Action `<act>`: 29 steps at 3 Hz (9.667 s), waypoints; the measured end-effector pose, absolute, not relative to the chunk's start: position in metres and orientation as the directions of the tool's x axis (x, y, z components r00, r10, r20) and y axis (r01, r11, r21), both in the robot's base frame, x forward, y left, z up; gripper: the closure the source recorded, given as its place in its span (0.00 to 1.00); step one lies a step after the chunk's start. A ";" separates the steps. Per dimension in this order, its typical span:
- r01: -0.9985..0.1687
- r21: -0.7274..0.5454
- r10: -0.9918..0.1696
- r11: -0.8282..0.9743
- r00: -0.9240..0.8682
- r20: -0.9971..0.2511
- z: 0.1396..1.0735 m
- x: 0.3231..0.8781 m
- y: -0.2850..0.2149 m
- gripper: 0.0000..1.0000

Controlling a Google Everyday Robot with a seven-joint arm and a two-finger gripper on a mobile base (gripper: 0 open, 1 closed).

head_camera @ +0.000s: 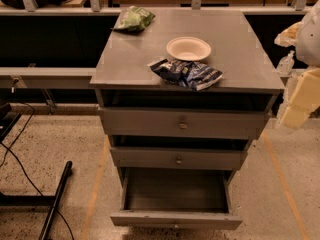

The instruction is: Close bottom drawer

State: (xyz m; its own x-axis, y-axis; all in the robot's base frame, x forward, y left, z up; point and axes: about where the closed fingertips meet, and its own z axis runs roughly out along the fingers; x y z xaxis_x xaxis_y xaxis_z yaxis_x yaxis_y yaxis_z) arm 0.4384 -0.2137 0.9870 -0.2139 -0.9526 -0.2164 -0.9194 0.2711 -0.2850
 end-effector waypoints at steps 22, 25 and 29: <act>-0.876 0.447 -0.627 0.182 -0.454 -0.633 0.205 0.326 -0.170 1.00; -0.949 0.226 -0.604 0.220 -0.315 -0.732 0.193 0.369 -0.173 1.00; -0.970 0.061 -0.621 0.234 -0.197 -0.759 0.152 0.445 -0.178 1.00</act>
Offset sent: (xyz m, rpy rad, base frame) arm -0.0095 -0.0544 -0.1285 0.0575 0.2770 -0.1549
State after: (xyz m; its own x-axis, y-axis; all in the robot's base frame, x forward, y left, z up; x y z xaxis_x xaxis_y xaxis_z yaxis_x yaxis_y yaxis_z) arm 0.4446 -0.1783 0.1523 -0.1972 -0.6207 -0.7589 -0.9704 0.2338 0.0610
